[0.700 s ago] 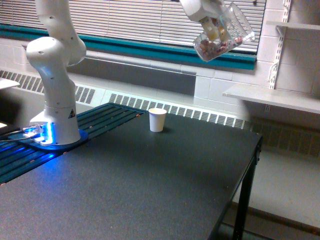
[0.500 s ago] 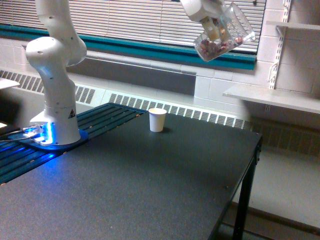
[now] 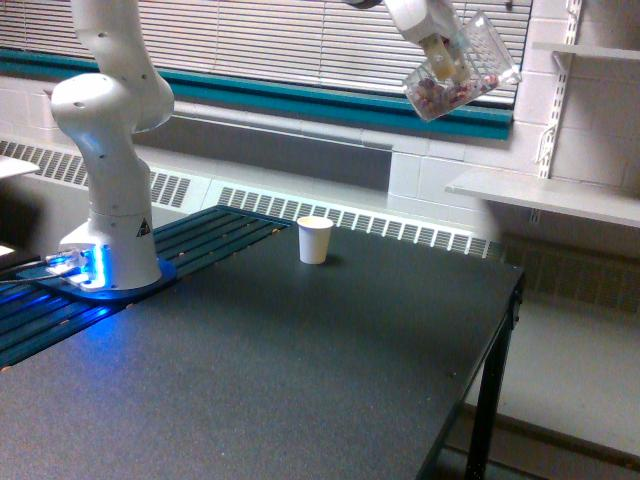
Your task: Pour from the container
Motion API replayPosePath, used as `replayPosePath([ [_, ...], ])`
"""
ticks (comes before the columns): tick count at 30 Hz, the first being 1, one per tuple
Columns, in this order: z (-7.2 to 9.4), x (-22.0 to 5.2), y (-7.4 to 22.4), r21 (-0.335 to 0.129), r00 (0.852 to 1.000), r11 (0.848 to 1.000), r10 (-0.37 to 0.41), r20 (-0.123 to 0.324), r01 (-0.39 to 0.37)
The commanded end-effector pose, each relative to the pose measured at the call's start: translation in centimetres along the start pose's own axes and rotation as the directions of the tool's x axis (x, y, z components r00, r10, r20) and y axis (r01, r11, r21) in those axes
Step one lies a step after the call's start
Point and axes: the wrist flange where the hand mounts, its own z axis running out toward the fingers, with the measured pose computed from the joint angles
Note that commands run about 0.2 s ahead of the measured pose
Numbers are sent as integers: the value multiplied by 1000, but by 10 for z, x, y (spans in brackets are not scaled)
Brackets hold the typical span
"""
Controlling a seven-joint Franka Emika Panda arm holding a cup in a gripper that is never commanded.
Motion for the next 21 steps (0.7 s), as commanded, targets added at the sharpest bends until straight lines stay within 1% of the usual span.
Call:
replayPosePath([
  [1, -4, -13, -19, 11, 998, 998, -54, -12, 54],
  [5, -7, -23, -30, 18, 995, 995, -94, -17, 95],
  [11, -12, -42, -45, 40, 988, 988, -151, -22, 151],
  [18, -15, -65, -50, 73, 980, 977, -197, -21, 198],
  [21, -20, -73, -51, 80, 976, 973, -214, -32, 216],
])
